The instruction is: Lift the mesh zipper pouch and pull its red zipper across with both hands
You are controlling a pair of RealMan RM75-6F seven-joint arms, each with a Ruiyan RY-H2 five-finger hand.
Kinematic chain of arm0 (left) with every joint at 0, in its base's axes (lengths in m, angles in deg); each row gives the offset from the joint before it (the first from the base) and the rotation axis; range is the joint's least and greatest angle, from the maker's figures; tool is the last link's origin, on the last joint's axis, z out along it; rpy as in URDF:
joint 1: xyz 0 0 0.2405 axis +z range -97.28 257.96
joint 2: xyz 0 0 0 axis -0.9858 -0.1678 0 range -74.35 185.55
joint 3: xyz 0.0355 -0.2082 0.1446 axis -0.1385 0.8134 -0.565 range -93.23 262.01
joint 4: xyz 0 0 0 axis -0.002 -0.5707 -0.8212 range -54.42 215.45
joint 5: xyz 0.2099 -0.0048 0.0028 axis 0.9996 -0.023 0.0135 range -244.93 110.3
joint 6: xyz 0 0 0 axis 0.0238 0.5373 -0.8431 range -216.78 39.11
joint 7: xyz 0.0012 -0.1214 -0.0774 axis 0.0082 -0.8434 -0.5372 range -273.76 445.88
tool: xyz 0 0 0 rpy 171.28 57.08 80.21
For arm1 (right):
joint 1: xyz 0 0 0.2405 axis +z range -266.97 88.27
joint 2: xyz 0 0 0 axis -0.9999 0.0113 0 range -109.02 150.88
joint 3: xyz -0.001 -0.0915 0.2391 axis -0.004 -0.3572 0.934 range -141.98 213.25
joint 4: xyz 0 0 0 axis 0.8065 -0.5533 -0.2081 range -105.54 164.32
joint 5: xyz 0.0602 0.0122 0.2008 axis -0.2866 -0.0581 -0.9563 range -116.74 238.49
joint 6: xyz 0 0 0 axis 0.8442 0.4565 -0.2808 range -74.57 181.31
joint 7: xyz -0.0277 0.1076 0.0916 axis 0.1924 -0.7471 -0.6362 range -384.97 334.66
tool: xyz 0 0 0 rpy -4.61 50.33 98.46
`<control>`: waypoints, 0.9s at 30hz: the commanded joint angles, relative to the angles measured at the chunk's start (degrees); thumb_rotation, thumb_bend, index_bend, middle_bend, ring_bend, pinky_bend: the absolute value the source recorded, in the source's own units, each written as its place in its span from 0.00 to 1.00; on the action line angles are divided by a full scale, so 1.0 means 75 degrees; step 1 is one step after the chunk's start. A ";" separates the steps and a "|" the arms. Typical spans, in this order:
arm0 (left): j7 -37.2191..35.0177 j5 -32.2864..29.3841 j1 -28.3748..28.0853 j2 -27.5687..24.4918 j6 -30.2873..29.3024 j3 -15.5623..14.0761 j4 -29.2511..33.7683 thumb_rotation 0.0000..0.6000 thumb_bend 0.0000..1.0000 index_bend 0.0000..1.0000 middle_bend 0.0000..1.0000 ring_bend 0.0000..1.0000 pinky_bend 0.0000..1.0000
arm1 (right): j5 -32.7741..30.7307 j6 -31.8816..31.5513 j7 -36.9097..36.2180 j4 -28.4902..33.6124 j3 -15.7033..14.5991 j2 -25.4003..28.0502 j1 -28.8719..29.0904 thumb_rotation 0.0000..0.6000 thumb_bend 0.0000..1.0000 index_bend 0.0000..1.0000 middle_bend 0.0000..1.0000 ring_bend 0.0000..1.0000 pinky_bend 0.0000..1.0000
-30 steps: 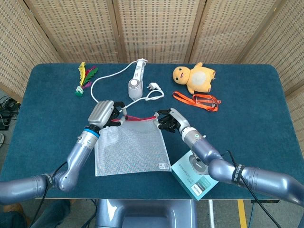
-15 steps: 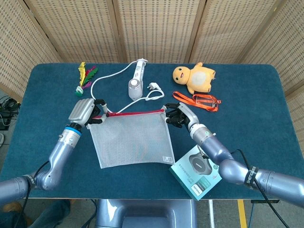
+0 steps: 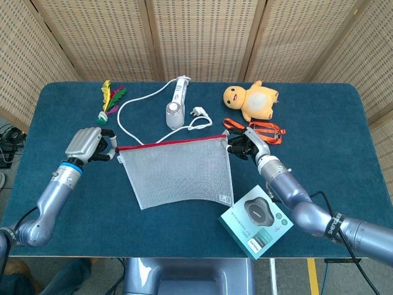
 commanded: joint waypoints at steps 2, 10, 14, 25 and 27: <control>0.0147 -0.0172 -0.0008 -0.0147 0.0039 -0.0079 0.0073 1.00 0.85 0.86 0.99 0.94 1.00 | -0.0056 0.0008 0.0011 -0.0040 -0.0004 0.0050 -0.0022 1.00 0.77 0.70 0.93 0.86 1.00; 0.0232 -0.0405 -0.0028 -0.0367 0.0070 -0.0101 0.0098 1.00 0.85 0.86 0.99 0.94 1.00 | -0.0058 -0.0025 0.0016 -0.0073 -0.0054 0.0062 -0.0134 1.00 0.77 0.70 0.93 0.86 1.00; 0.0153 -0.0486 -0.0026 -0.0378 0.0115 -0.0092 0.0045 1.00 0.85 0.86 0.99 0.94 1.00 | -0.0015 -0.0011 0.0017 -0.0091 -0.0064 0.0027 -0.0180 1.00 0.77 0.70 0.93 0.86 1.00; -0.0307 -0.0289 0.0026 -0.0404 0.0355 -0.0046 -0.0069 1.00 0.31 0.38 0.99 0.94 1.00 | 0.0426 -0.0200 0.0149 -0.0279 -0.0129 -0.0210 -0.0306 1.00 0.34 0.28 0.92 0.86 1.00; -0.0446 -0.0178 0.0064 -0.0432 0.0367 -0.0021 -0.0078 1.00 0.05 0.08 0.99 0.94 1.00 | 0.0655 -0.0439 0.0407 -0.0347 -0.0229 -0.0254 -0.0288 1.00 0.18 0.13 0.91 0.85 1.00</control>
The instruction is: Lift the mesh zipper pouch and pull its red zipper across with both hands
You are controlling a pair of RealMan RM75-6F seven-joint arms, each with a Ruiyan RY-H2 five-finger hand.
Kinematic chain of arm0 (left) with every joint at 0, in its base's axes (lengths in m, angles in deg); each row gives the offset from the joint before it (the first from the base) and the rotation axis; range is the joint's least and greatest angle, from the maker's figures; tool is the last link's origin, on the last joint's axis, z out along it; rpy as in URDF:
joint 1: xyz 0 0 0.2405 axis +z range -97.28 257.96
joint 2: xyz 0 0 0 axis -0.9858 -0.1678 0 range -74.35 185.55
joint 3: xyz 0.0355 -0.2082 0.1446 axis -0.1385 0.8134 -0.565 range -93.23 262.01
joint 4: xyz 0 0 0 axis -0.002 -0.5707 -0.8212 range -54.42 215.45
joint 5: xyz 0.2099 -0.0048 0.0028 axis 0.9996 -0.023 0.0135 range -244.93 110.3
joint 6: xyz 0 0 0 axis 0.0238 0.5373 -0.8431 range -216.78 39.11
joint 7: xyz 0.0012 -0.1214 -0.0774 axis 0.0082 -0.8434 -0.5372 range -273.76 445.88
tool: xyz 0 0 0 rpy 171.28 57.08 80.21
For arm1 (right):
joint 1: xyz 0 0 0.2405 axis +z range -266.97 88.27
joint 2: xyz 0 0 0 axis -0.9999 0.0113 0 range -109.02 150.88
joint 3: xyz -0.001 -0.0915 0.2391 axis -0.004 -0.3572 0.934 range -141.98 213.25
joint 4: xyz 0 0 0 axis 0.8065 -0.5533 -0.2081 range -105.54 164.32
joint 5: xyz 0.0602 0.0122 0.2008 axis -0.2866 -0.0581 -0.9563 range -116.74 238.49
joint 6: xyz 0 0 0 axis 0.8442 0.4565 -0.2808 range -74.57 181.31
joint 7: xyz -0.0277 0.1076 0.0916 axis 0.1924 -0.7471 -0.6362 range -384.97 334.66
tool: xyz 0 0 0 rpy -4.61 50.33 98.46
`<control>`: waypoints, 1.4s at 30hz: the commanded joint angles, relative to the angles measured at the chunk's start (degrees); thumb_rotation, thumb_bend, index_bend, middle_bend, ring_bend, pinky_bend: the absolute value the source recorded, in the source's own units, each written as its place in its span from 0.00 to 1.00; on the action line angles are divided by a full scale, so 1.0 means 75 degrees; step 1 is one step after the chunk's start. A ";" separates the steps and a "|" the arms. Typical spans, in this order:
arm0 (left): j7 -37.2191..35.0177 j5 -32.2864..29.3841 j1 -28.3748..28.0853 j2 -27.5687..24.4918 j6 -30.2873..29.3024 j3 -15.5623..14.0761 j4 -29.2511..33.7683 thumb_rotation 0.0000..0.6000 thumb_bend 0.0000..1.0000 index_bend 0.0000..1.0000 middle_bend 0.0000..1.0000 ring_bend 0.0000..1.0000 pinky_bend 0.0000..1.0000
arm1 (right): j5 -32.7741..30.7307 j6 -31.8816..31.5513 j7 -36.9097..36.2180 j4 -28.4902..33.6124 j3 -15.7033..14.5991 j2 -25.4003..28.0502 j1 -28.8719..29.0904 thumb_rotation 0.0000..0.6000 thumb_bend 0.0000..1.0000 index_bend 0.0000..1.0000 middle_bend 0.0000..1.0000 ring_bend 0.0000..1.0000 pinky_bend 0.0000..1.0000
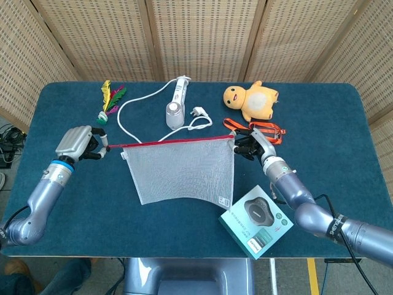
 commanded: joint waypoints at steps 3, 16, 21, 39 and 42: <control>-0.0312 0.0352 0.0131 -0.0077 -0.0048 0.0053 -0.0003 1.00 0.00 0.00 0.99 0.94 1.00 | 0.0553 -0.0734 0.0830 -0.0125 -0.0359 -0.0096 0.0039 1.00 0.07 0.03 0.90 0.85 1.00; 0.0102 0.2452 0.1315 -0.0220 -0.2737 -0.0293 0.0201 1.00 0.00 0.00 0.83 0.75 0.84 | 0.2625 -0.2682 0.1452 0.0775 -0.0997 0.0485 -0.1374 1.00 0.05 0.08 0.85 0.81 1.00; 0.0613 0.3158 0.2336 -0.0256 -0.4307 -0.0824 0.0407 1.00 0.00 0.00 0.22 0.17 0.24 | 0.5093 -0.4013 0.2181 0.0344 -0.1959 0.0654 -0.2254 1.00 0.03 0.12 0.61 0.54 0.67; 0.0367 0.4523 0.5028 -0.0534 -0.6604 -0.2323 0.0909 1.00 0.00 0.00 0.00 0.00 0.00 | 0.8912 -0.7755 0.3988 -0.0734 -0.3721 0.0784 -0.4790 1.00 0.00 0.09 0.00 0.00 0.00; 0.0305 0.4730 0.5188 -0.0509 -0.6716 -0.2387 0.0804 1.00 0.00 0.00 0.00 0.00 0.00 | 0.9078 -0.7940 0.3977 -0.0820 -0.3739 0.0769 -0.4957 1.00 0.00 0.09 0.00 0.00 0.00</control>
